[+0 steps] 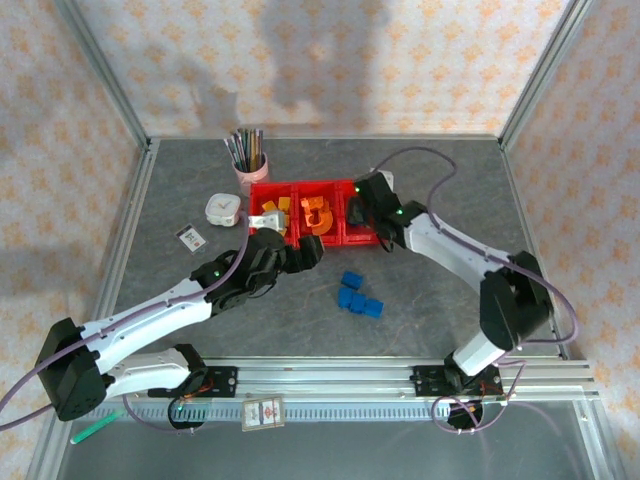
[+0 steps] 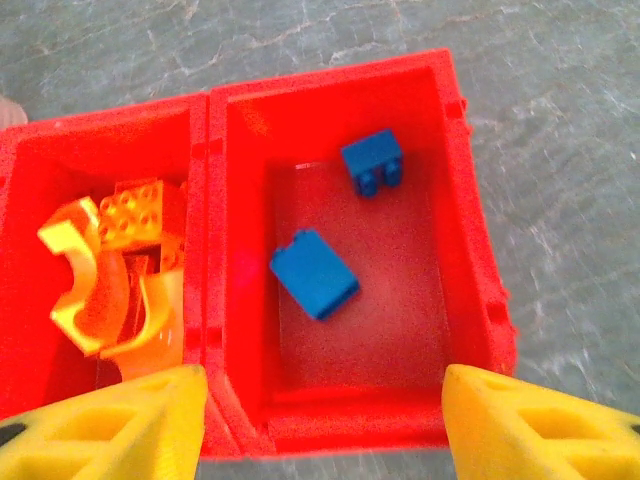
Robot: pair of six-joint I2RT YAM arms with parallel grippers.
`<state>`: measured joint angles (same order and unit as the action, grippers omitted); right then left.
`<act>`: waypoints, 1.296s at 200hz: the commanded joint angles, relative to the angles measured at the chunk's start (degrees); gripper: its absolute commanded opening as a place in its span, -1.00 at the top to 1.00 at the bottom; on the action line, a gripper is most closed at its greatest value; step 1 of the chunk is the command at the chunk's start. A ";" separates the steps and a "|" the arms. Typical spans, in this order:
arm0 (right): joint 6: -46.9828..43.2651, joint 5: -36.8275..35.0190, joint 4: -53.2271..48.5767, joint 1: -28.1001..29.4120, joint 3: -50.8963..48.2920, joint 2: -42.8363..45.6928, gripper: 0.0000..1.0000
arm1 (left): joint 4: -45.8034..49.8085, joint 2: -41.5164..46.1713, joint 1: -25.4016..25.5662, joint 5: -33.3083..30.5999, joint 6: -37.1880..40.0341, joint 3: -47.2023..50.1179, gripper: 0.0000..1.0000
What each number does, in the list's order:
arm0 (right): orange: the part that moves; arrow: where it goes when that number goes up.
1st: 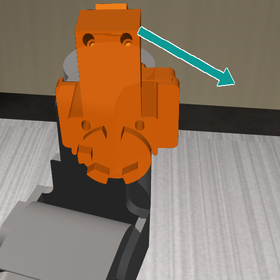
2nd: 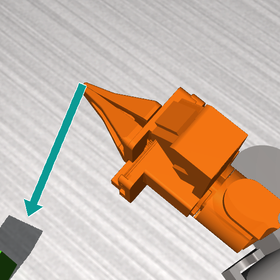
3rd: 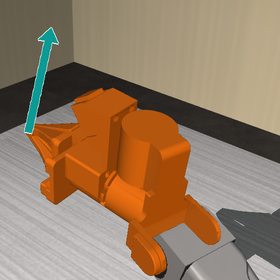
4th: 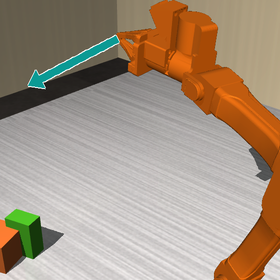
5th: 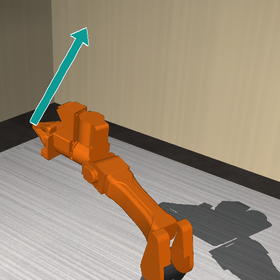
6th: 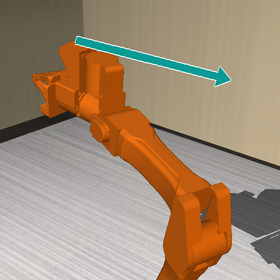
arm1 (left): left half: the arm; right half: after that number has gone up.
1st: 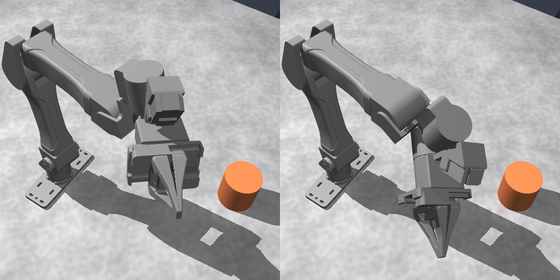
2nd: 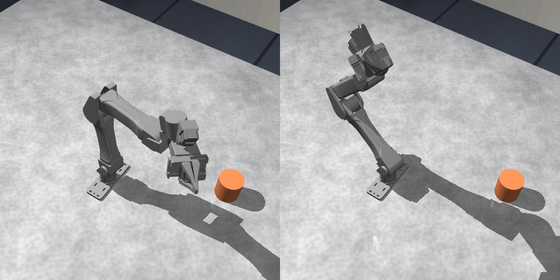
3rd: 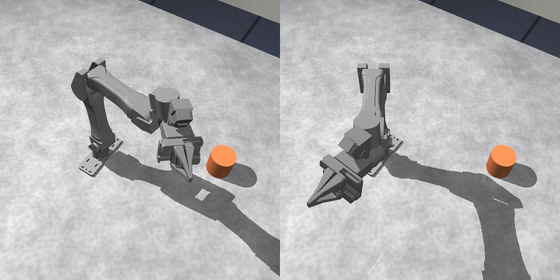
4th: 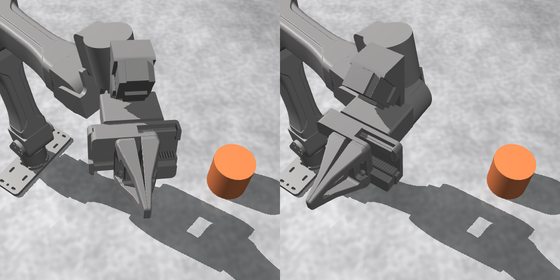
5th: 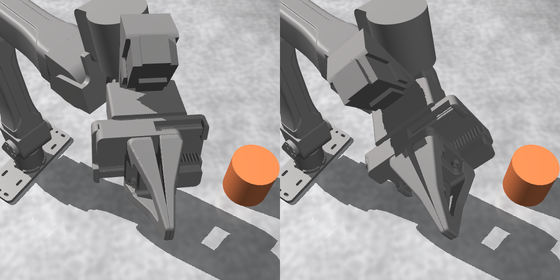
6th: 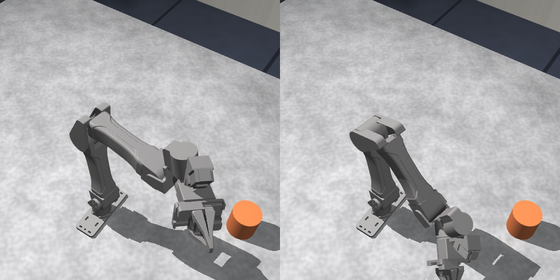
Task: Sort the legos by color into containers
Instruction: Place the lego in the container, then rotate the lego at the bottom-center of the table.
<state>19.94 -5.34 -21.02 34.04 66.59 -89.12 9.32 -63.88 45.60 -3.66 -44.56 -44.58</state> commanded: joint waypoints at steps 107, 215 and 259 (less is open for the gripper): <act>13.33 2.44 -8.78 9.42 -22.93 21.10 -0.39 | -5.34 0.38 9.26 -1.08 -4.53 4.15 -0.98; 21.13 5.61 -2.13 16.26 -33.93 23.41 -0.45 | -6.07 2.05 10.38 -2.83 -6.38 6.98 -0.98; 22.55 4.25 -1.77 16.44 -33.22 19.43 -0.47 | -5.29 0.94 10.46 -2.75 -5.63 5.75 -0.98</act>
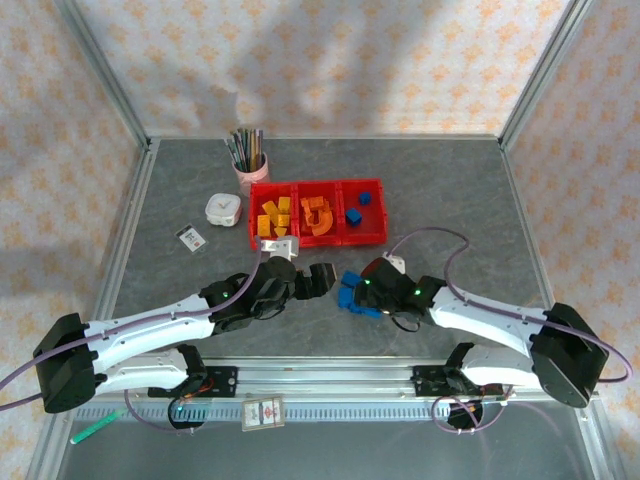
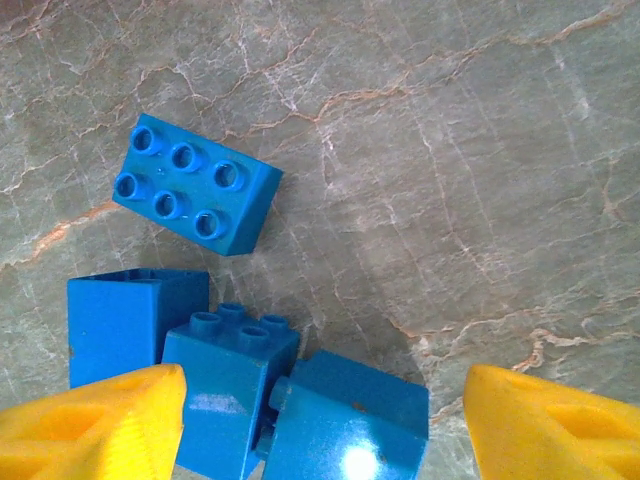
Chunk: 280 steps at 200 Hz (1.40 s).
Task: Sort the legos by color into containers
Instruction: Rotate the lego at the bottom-center of the table.
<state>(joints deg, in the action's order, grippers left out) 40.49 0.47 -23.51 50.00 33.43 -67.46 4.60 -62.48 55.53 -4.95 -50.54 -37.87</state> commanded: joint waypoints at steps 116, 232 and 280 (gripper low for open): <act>9.52 -5.69 -6.83 0.34 -3.66 2.19 -0.37 | -0.58 -0.99 0.47 -1.50 0.43 -1.27 -0.98; 9.05 -2.84 -10.52 2.08 -1.78 6.46 -0.38 | 0.38 -1.40 0.51 -2.21 0.80 -2.36 -0.98; 9.68 -1.00 -6.90 3.49 -3.14 4.03 -0.50 | 0.94 -1.01 0.47 -3.09 1.06 -2.70 -0.98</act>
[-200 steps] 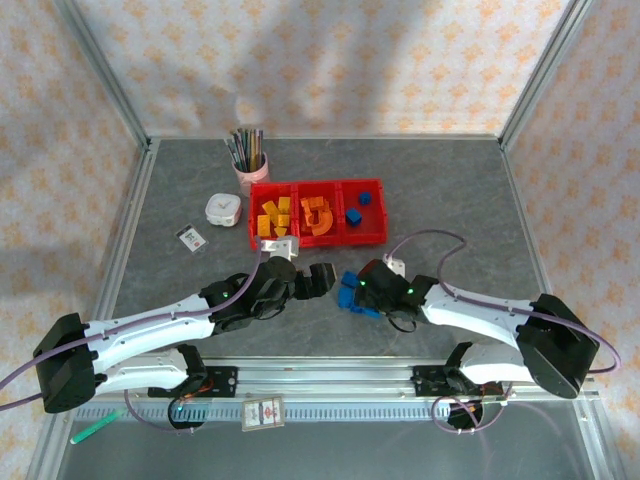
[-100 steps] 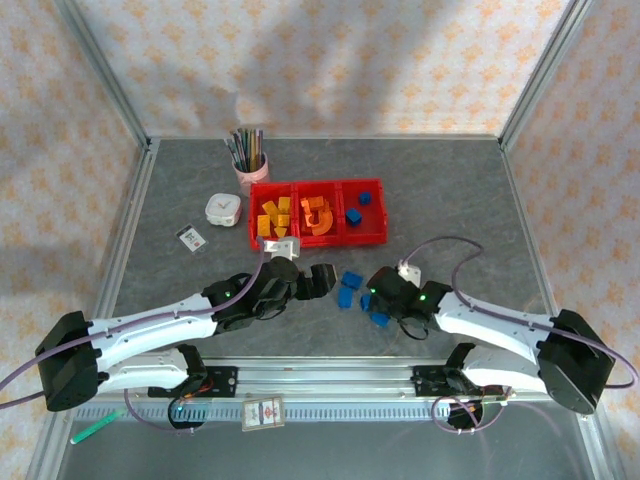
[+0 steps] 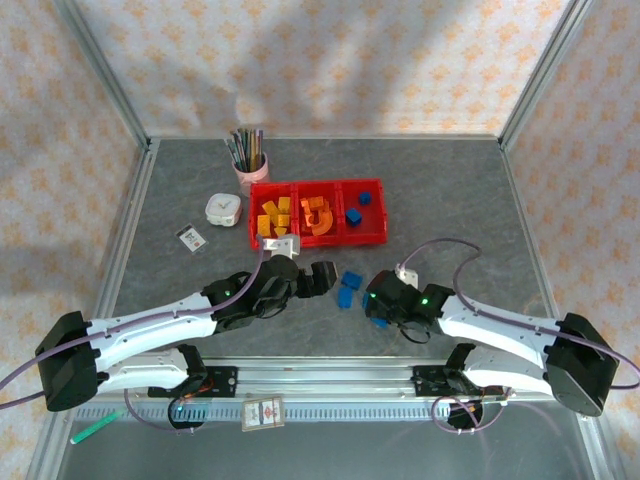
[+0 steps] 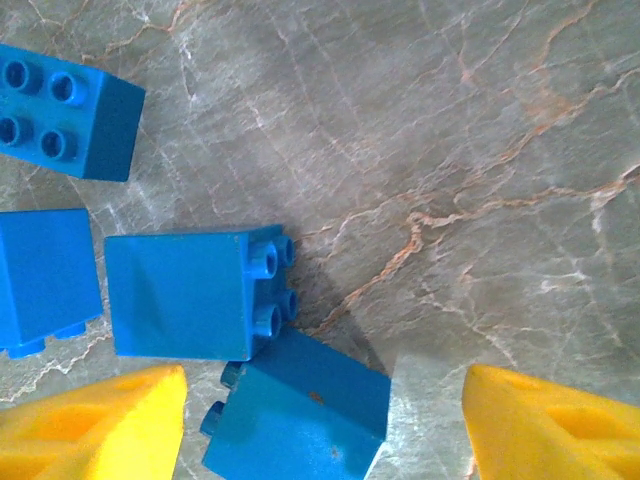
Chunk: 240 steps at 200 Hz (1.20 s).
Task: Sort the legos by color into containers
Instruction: Rotate the lego at the bottom-center of the table, then pick up the lego from the bottom-center of the table.
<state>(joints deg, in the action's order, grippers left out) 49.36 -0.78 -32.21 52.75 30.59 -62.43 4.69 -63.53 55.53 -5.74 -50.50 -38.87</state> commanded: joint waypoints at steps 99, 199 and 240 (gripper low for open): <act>1.67 -0.42 1.34 0.81 -2.46 -3.26 -0.21 | 1.49 0.11 0.49 -2.81 1.22 -1.88 -0.98; 1.44 -6.00 -2.04 0.78 0.81 0.41 0.19 | 1.59 0.39 0.23 -3.02 2.47 -3.12 -0.98; -2.47 -10.94 -5.31 -2.64 8.03 2.53 0.20 | 2.85 2.42 -1.76 -3.58 3.46 -3.77 -0.98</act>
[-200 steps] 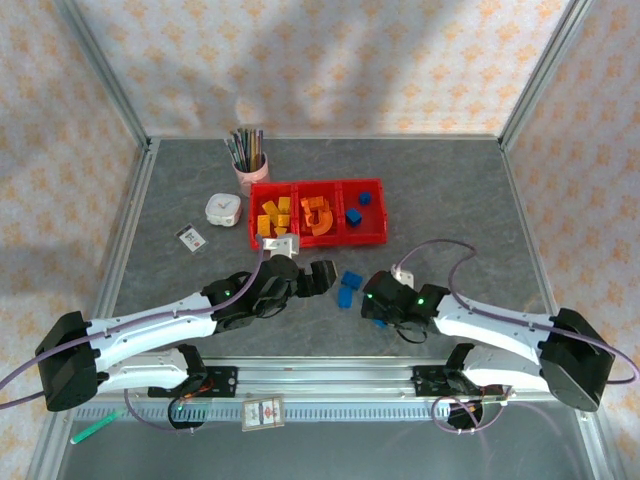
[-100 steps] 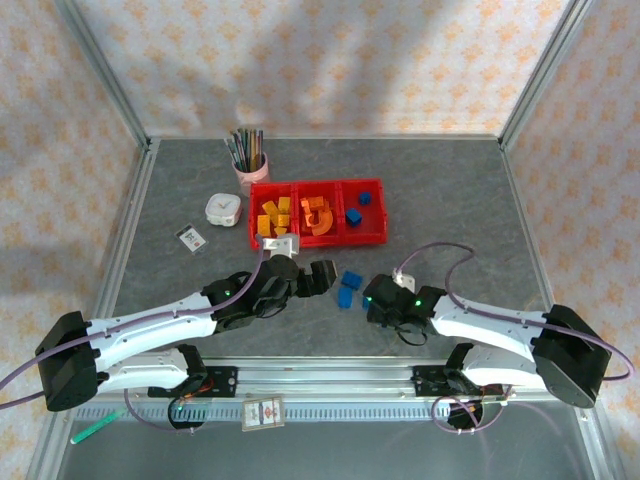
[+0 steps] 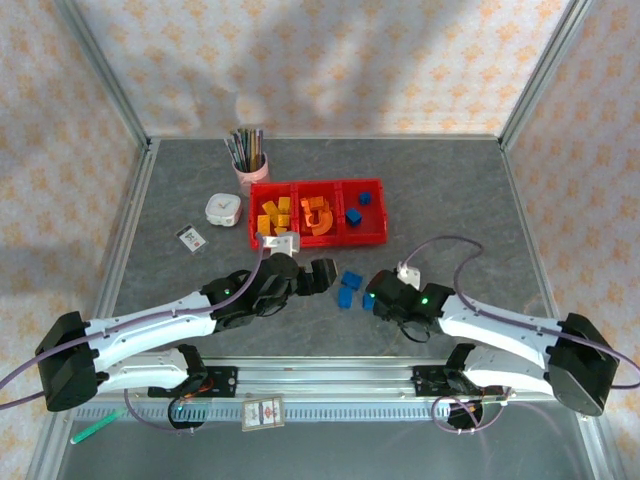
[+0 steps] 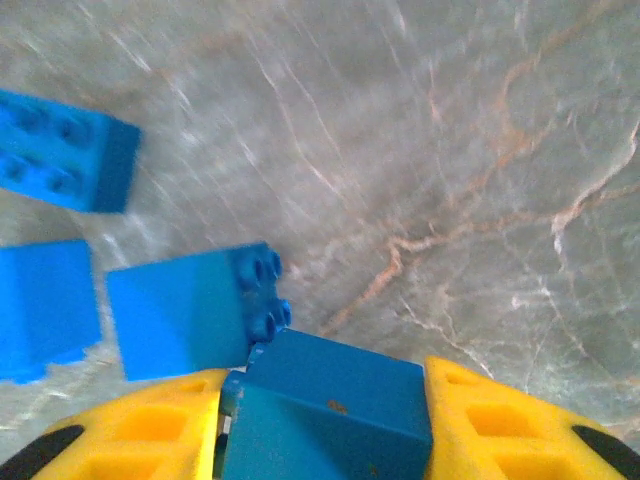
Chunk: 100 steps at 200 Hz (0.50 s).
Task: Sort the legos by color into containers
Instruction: Pick up the lego from the bottom-center of the table, then place the lego in the container.
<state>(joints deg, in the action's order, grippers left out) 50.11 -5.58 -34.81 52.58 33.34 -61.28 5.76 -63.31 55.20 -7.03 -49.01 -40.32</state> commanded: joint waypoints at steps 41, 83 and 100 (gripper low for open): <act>-13.82 -4.21 3.40 -11.14 15.90 -4.04 0.20 | 3.52 3.36 -5.40 -1.15 3.81 -3.37 -0.98; -21.03 -1.73 12.79 -17.11 27.83 -19.73 0.23 | 3.46 3.54 -8.63 -0.33 4.45 -3.63 -0.98; -23.15 -1.43 15.02 -18.79 32.22 -26.38 0.24 | 3.26 3.54 -9.69 0.23 4.37 -3.40 -0.98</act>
<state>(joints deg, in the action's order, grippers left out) 32.58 -7.09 -24.84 36.21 60.60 -80.73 7.25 -60.45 46.81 -6.90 -45.95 -42.50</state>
